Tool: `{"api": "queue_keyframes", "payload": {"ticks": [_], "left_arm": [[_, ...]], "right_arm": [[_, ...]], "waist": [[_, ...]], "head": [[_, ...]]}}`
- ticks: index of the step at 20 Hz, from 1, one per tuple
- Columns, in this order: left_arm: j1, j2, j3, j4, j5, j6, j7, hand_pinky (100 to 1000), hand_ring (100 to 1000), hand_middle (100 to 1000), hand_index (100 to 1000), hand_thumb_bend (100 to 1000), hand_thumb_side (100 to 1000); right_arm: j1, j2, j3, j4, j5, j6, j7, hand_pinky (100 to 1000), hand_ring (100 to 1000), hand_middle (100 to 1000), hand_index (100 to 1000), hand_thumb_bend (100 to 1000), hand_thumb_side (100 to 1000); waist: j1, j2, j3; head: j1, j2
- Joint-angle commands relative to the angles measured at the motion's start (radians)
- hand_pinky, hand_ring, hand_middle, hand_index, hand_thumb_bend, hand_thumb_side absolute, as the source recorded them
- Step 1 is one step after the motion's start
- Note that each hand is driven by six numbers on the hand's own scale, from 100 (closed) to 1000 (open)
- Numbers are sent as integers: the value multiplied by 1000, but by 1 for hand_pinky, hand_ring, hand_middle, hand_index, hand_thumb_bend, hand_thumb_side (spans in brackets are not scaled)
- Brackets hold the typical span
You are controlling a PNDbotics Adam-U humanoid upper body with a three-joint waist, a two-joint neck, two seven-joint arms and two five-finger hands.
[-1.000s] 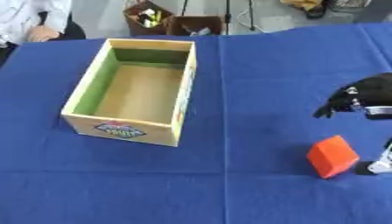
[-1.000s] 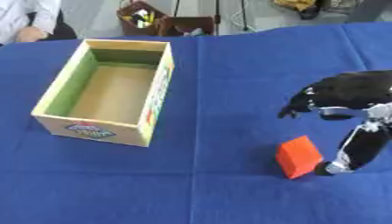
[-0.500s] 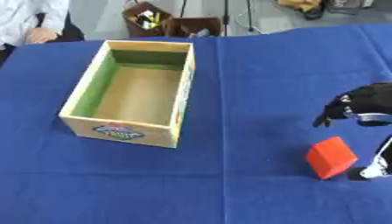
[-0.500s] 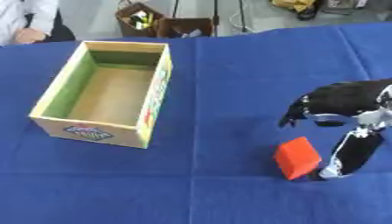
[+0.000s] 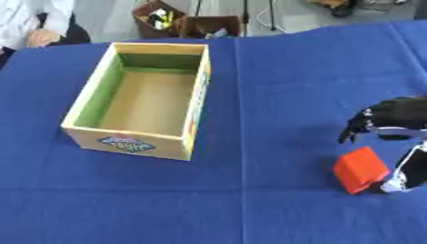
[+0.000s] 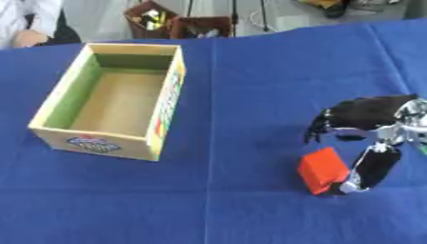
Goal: Pick up objects on the table and place them in the box.
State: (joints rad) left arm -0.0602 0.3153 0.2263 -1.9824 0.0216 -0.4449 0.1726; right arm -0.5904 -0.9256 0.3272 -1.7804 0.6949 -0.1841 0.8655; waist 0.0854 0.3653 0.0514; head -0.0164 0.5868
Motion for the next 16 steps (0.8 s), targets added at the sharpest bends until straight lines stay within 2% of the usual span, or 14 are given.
{"api": "queue_keyframes", "payload": {"ticks": [1,3,8,10,12,16], "left_arm": [[-3,13,3,-18,2,-2,-4,441,615,572,812,519,981],[-4,13,3,-18,2,-2,-5,441,615,572,812,519,981],[-3,13,3,-18,1,-2,-6,441,615,573,812,518,981],[-3,12,3,-18,0,-2,-6,441,616,573,812,517,980],[-2,13,3,-18,0,-1,-6,441,616,573,812,517,980],[-3,14,2,-18,1,0,-7,441,616,573,811,517,979]], "right_arm": [[-11,-14,-6,5,6,-2,-6,828,853,666,828,512,394],[-11,-13,-6,8,5,0,-13,822,846,630,788,504,393],[-11,-12,-3,19,3,4,-18,822,845,617,773,511,382],[-12,-10,-2,20,0,4,-20,817,836,584,739,517,382],[-13,-10,-3,19,-4,7,-31,803,819,534,661,520,395],[-14,-11,-5,18,-7,18,-67,793,807,497,634,489,404]], "waist": [[-1,-14,0],[0,-13,0],[0,-11,0],[0,-11,0],[0,-12,0],[-1,-10,-1]], "head": [[-2,-8],[-2,-7],[-3,-7],[-2,-8],[-2,-9],[-1,-10]]}}
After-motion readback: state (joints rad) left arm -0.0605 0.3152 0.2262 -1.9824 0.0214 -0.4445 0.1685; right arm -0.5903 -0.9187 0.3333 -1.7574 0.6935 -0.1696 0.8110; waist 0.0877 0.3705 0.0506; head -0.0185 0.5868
